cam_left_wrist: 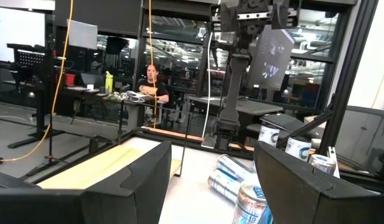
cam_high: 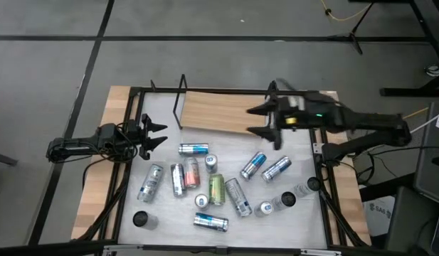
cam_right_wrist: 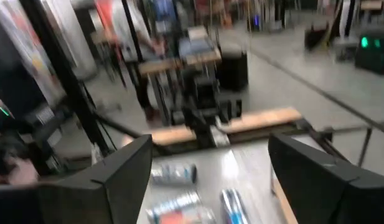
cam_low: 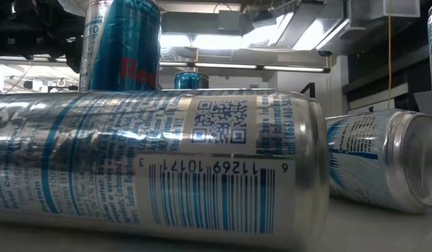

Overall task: Place canned beverage on shelf
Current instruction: Put the blue soda can on the shelf

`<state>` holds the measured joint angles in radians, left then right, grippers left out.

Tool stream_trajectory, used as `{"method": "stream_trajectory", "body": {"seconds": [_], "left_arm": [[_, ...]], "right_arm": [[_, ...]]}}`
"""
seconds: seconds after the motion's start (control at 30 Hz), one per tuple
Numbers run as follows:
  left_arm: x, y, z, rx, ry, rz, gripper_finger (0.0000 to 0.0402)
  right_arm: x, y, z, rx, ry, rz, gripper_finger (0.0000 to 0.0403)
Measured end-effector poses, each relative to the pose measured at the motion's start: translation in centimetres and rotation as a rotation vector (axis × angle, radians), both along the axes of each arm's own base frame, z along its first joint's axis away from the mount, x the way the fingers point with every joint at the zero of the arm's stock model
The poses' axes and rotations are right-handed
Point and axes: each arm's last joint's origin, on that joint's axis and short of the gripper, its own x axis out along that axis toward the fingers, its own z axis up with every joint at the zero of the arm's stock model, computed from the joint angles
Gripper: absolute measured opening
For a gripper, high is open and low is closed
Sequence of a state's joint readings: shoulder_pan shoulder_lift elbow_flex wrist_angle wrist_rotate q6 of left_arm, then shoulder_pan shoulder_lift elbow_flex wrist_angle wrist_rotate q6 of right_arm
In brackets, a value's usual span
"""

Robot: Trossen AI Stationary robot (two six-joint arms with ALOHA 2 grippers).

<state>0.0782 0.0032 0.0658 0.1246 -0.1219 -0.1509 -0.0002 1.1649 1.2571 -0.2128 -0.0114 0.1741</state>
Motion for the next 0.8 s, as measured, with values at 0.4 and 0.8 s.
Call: {"method": "stream_trajectory", "body": {"seconds": [0.4, 0.8], "left_arm": [[0.0, 0.0, 0.0, 0.001, 0.000, -0.007, 0.0224], [0.0, 0.0, 0.0, 0.001, 0.003, -0.007, 0.0224]], "right_arm": [[11.2, 0.7, -4.0, -0.065, 0.340, 0.174, 0.0308], [15.3, 3.6, -10.0, -0.236, 0.478, 0.293, 0.0308]]}}
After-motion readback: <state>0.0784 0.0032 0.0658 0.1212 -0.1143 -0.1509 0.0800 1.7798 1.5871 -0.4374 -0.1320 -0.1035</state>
